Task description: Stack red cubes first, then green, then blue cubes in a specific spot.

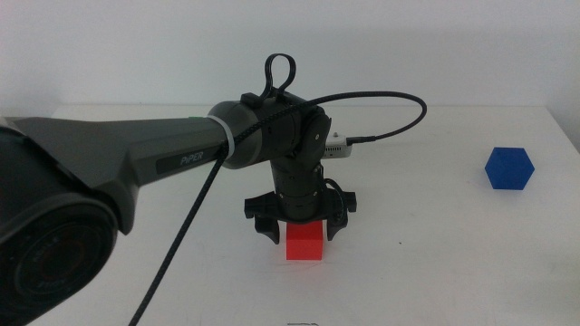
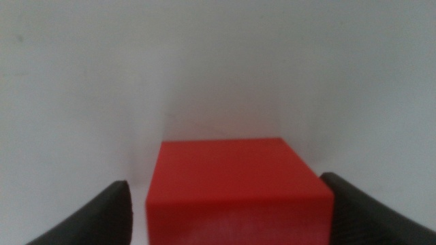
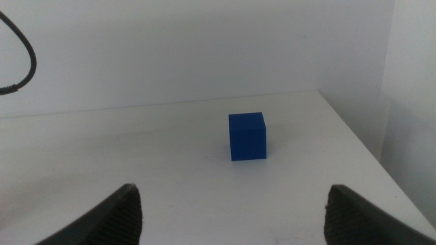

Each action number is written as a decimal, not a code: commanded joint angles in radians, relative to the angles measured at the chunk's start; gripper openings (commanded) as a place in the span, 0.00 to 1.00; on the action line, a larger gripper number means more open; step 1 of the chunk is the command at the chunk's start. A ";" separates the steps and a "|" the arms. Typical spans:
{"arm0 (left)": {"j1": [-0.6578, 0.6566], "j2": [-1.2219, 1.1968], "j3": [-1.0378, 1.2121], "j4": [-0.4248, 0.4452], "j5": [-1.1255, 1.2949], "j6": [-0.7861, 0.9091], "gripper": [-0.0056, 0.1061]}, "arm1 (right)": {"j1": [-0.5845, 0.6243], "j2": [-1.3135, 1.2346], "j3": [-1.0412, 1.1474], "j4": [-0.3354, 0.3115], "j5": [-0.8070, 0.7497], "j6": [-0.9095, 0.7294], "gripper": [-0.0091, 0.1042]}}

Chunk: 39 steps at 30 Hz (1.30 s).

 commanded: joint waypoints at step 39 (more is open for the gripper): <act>0.456 0.179 -0.629 0.078 0.067 0.383 0.89 | -0.003 -0.023 -0.019 -0.006 -0.080 -0.013 0.91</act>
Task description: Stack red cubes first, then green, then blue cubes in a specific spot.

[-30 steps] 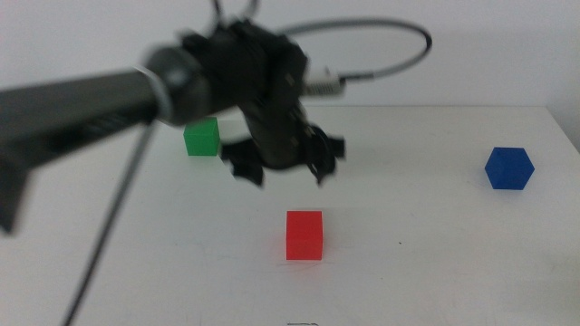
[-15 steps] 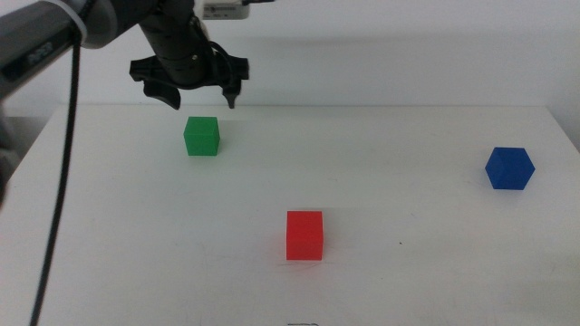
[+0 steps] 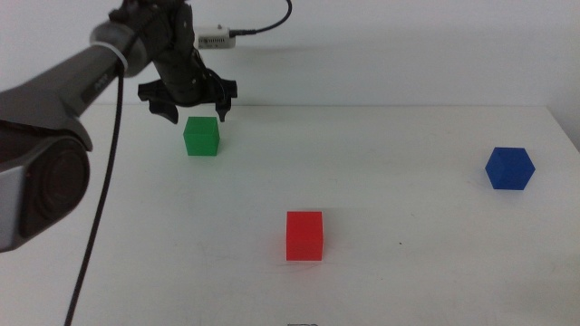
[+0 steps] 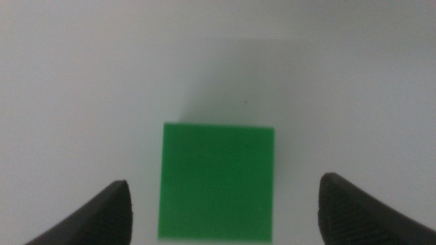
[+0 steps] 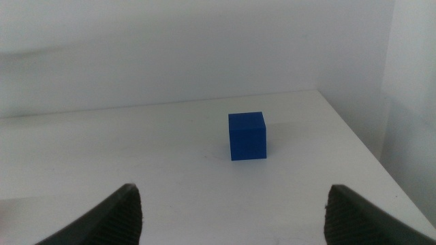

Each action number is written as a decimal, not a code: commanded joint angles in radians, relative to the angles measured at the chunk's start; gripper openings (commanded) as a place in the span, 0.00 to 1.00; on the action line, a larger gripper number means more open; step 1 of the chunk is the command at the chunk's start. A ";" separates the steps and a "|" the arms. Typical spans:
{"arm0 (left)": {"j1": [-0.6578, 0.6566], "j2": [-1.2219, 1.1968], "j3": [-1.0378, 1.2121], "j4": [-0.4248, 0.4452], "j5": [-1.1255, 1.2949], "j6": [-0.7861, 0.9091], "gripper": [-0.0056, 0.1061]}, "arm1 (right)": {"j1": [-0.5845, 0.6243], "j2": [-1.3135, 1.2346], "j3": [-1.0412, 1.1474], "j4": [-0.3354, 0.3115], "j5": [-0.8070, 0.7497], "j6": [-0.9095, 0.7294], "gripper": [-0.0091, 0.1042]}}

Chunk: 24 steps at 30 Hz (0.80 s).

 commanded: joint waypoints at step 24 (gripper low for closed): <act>0.008 0.041 -0.049 -0.071 -0.115 0.001 0.29 | -0.003 -0.023 -0.019 -0.006 -0.080 -0.013 0.91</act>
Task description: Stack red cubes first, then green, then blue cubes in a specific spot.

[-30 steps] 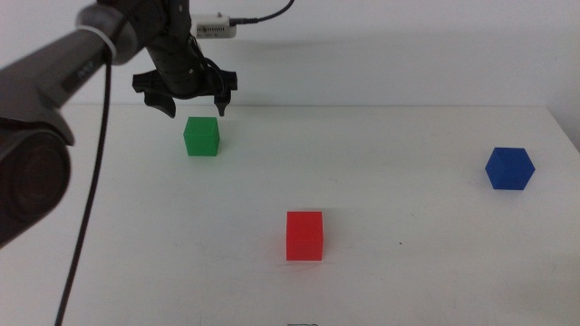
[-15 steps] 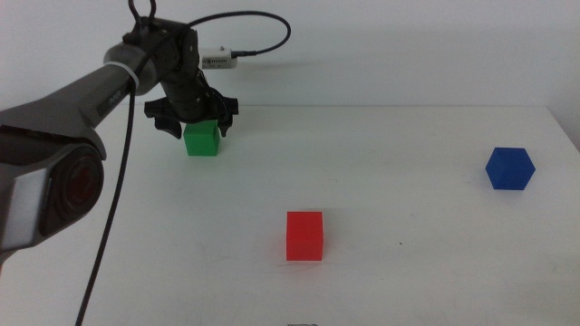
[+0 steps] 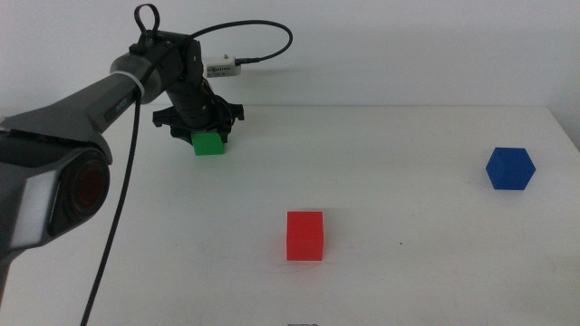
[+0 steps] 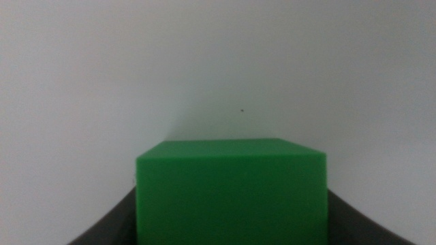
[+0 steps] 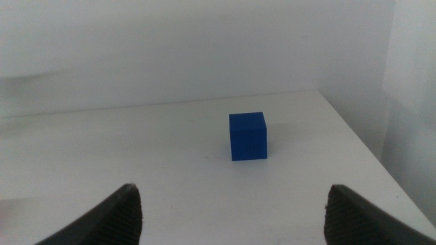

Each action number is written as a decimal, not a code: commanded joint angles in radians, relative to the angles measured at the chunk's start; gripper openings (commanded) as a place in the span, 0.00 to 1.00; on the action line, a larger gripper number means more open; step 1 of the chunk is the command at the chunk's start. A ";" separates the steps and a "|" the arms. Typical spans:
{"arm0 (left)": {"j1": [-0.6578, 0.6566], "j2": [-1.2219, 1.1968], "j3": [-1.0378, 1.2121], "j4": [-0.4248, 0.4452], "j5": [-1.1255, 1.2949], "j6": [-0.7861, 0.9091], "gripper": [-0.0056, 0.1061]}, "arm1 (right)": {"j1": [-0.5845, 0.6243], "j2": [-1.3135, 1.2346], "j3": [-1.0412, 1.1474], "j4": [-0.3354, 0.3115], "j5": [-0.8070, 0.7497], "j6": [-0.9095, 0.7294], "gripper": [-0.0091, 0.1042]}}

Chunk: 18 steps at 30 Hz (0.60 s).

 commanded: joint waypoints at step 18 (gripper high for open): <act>-0.104 -0.529 0.397 -0.009 -0.029 -0.111 0.04 | -0.003 -0.023 -0.019 -0.006 -0.080 -0.013 0.91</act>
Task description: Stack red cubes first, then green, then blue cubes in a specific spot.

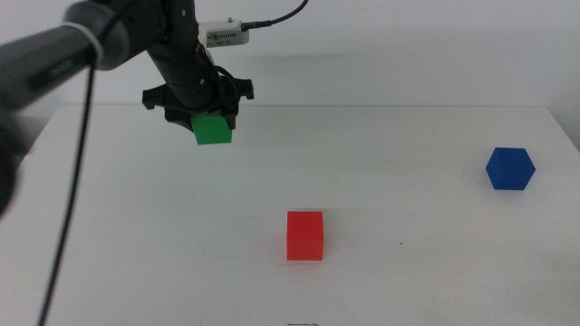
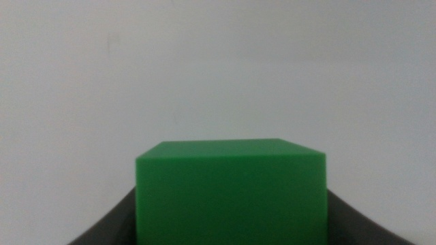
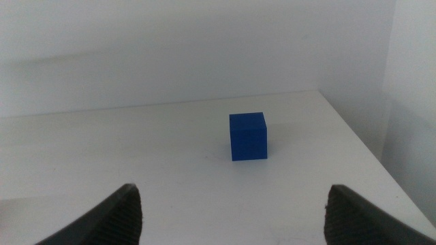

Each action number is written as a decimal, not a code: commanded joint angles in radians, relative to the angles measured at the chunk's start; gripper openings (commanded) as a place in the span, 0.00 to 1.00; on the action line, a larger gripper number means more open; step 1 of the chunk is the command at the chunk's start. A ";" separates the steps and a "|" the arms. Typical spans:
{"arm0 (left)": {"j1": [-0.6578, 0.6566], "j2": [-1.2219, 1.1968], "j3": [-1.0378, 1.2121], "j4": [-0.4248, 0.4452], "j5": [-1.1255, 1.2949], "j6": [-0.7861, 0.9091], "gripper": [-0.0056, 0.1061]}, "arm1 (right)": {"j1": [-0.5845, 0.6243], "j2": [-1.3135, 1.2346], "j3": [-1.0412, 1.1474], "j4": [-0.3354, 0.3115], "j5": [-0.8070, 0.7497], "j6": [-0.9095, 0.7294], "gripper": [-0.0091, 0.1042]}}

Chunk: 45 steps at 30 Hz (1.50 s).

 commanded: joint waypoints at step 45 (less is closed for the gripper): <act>-0.460 -0.206 0.363 0.159 -0.185 -0.498 0.04 | -0.003 -0.022 -0.019 -0.006 -0.080 -0.013 0.91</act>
